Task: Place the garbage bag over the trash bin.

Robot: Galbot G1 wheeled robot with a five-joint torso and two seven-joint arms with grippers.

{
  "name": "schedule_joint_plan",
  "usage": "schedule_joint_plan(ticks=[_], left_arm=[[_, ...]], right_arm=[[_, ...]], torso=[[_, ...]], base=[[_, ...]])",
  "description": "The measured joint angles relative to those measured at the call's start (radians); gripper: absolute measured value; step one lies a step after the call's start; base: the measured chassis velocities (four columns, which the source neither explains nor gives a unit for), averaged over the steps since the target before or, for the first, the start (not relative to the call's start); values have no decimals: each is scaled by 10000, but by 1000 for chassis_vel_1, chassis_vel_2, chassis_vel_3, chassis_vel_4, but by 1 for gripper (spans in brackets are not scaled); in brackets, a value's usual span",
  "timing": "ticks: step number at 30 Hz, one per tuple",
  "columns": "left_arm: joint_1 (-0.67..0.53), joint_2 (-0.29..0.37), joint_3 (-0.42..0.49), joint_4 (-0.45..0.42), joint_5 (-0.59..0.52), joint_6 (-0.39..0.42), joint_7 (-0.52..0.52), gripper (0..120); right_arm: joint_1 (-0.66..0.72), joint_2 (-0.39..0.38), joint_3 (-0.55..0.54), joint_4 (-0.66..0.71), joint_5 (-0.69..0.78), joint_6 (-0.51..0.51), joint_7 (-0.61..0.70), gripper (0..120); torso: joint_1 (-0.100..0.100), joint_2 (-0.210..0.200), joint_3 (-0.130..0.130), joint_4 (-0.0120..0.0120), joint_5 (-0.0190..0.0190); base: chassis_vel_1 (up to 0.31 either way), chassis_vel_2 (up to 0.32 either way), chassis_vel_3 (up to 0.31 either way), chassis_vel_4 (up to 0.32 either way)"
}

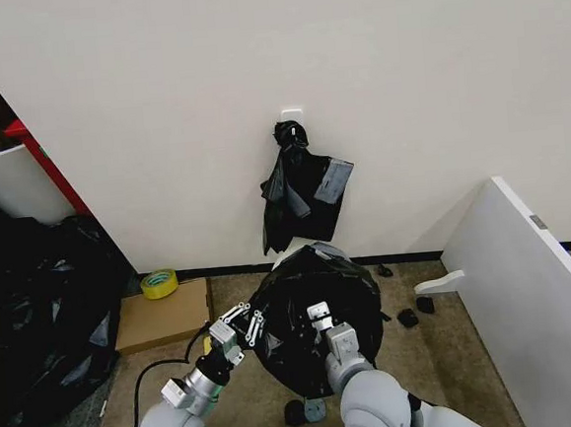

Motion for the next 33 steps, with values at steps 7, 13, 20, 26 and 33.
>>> schedule_joint_plan(ticks=[7, 13, 20, 26, 33], left_arm=[[116, 57, -74, -212, 8, 3, 13, 4], [191, 45, -72, -344, 15, 3, 76, 4], [201, 56, -31, -412, -17, 1, 136, 4], [175, 112, -13, -403, -91, 0, 153, 4], [81, 102, -16, -167, -122, -30, 145, 4]], right_arm=[[176, 221, -286, -614, -131, -1101, 638, 0], [359, 329, -296, -1376, -1238, -738, 324, 0], [288, 309, -204, -2503, -3636, 921, -751, 0], [117, 212, 296, -3080, -5703, 3345, -1860, 0], [-102, -89, 668, -1949, -4928, 4353, -2388, 0]], torso=[[0, 0, 0, 0, 0], [0, 0, 0, 0, 0], [0, 0, 0, 0, 2], [0, 0, 0, -1, 0], [0, 0, 0, 1, -3]], base=[[0, 0, 0, 0], [0, 0, 0, 0], [0, 0, 0, 0], [0, 0, 0, 0], [0, 0, 0, 0]])
